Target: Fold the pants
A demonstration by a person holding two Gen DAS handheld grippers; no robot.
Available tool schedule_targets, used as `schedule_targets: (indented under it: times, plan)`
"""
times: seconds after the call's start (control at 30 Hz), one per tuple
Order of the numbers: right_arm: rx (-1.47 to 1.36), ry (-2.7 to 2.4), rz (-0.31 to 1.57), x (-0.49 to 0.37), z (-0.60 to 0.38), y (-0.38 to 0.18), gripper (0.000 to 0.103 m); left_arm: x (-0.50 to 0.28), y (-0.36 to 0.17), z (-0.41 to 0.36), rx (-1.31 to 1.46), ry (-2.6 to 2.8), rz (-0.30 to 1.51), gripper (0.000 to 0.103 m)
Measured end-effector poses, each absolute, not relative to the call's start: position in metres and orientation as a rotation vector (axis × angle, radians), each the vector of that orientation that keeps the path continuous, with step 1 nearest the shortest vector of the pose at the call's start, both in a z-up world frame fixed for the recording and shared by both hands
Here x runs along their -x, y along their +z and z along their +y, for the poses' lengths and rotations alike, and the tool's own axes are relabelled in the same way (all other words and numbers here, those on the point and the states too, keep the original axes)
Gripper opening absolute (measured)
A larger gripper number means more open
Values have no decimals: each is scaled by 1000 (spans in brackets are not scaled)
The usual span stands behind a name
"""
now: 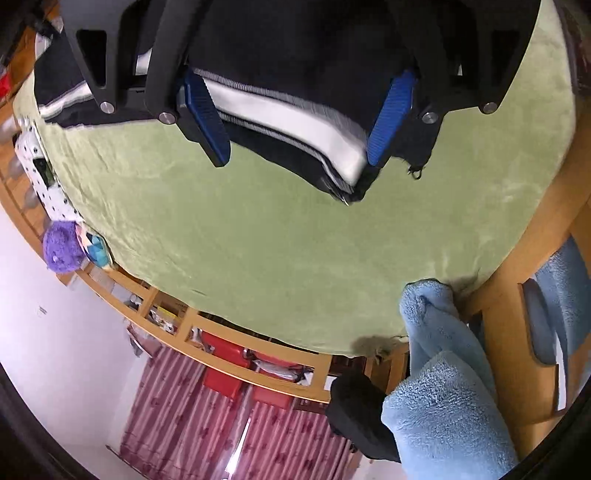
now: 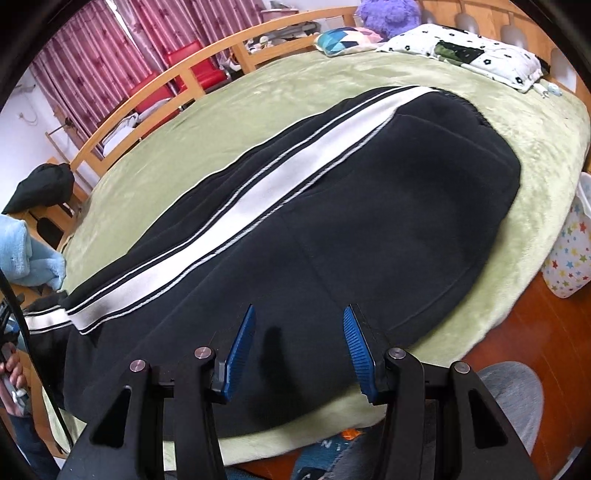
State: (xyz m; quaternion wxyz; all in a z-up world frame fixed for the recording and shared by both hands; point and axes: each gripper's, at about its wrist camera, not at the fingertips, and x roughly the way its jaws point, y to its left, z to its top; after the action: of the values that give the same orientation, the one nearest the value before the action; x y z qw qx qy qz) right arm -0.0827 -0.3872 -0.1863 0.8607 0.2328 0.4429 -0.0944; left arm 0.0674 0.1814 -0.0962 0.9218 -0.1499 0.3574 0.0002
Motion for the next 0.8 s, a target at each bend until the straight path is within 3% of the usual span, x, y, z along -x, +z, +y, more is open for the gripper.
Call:
schedule_targets:
  times: [0.4,0.8]
  plan:
    - [-468,-138,916,85,-343,-177,49,28,-184,211,544,-126,873,75]
    - [-455,-126,937,97,-322,-178,49,18,-224,245,706,68,840,74]
